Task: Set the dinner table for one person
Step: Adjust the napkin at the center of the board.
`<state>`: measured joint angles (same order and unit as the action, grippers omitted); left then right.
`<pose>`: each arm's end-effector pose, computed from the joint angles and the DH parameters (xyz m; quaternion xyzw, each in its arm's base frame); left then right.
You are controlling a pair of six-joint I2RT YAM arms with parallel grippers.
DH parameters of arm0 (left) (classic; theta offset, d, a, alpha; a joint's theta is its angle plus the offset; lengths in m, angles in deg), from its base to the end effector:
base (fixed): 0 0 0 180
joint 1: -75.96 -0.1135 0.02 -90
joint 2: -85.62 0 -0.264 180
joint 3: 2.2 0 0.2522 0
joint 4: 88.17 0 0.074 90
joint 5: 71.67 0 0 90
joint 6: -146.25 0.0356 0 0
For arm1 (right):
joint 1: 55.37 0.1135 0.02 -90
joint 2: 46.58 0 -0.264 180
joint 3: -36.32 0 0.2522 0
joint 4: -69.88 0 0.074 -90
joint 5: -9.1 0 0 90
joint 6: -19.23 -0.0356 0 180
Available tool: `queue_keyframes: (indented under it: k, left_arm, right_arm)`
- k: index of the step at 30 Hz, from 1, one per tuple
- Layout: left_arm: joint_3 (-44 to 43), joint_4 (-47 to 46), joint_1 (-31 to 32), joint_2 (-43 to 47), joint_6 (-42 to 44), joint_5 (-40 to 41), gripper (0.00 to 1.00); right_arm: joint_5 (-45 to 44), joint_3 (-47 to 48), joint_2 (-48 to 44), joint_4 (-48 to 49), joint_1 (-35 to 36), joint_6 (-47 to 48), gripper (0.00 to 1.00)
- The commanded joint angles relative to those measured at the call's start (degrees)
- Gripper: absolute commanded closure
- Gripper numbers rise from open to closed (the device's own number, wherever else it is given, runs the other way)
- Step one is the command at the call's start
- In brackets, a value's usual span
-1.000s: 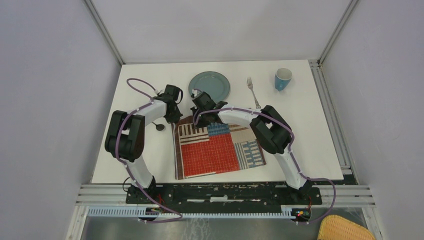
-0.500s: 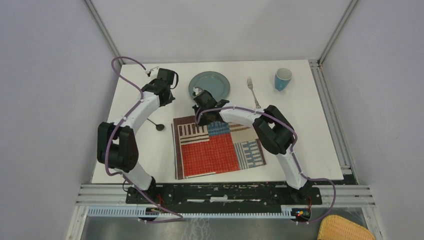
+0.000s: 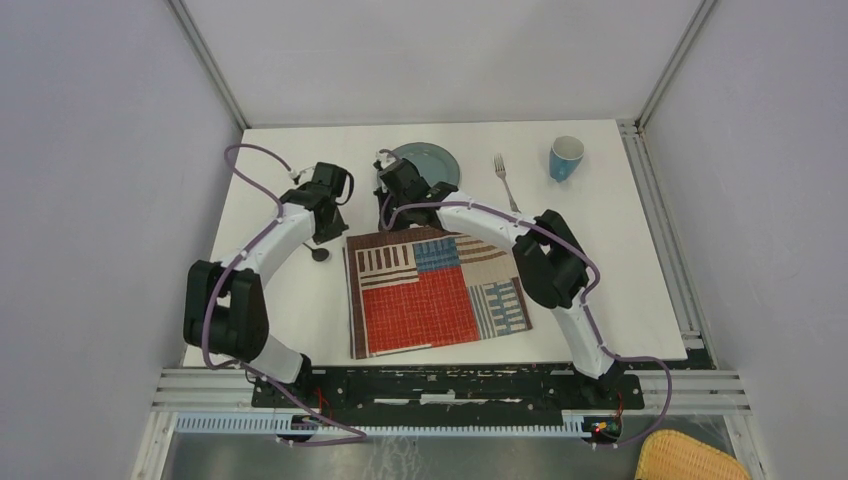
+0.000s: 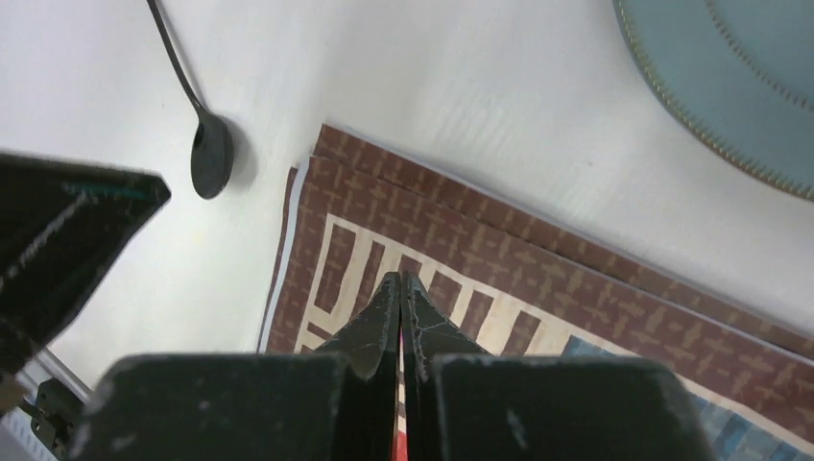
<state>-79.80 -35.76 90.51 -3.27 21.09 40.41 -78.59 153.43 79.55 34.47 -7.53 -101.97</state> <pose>0.3030 -0.0648 0.2322 -0.2138 0.9325 0.0753 0.2810 0.3365 0.3738 0.2105 -0.1411 0.9109 0.2607 0.2869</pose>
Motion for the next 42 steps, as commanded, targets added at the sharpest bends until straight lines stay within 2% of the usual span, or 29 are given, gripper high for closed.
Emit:
queue_keyframes:
  k: [1,16,42]
  left_arm:
    - [3.03,0.66,0.02,4.98,-4.99,-2.09,0.98]
    - [7.53,-1.85,0.05,2.96,-7.11,-3.54,0.98]
    - [4.43,-5.52,0.10,-7.44,-7.73,-5.12,0.98]
  right_arm:
    - [-1.12,4.98,3.34,-0.44,-0.57,1.56,1.00]
    - [-1.01,11.21,9.49,-0.99,-2.57,2.58,1.00]
    - [-0.07,14.78,14.19,-0.26,-5.61,3.14,1.00]
